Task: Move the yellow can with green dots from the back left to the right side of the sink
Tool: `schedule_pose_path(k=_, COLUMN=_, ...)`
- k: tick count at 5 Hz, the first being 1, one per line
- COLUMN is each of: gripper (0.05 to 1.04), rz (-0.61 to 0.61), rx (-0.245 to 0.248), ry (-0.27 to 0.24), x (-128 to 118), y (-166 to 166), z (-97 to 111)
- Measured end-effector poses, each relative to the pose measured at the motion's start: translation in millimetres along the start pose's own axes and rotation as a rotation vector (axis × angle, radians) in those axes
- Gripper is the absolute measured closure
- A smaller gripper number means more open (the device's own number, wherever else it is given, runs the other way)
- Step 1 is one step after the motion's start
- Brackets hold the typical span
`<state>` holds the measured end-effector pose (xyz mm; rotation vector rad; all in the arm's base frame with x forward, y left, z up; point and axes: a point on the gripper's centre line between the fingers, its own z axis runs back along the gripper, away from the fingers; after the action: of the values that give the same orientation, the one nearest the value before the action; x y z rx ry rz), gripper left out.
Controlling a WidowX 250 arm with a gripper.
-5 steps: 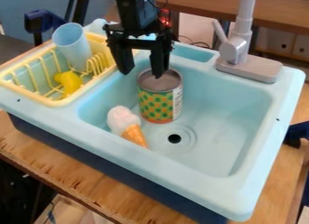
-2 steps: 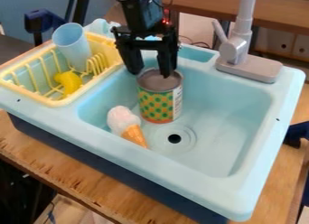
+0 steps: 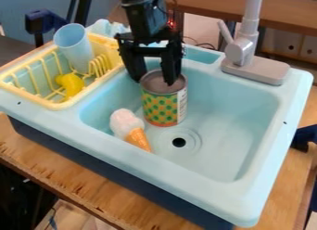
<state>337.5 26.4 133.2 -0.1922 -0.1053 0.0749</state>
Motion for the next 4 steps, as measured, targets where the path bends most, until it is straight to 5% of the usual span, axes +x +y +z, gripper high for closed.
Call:
schedule_pose_path(k=2, gripper=0.076, rz=-0.05, rx=-0.049, ry=0.01, x=-1, y=-8, z=-7)
schedule_pose_path(k=4, gripper=0.076, rz=-0.16, rx=-0.182, ry=0.022, x=-7, y=-43, z=-17)
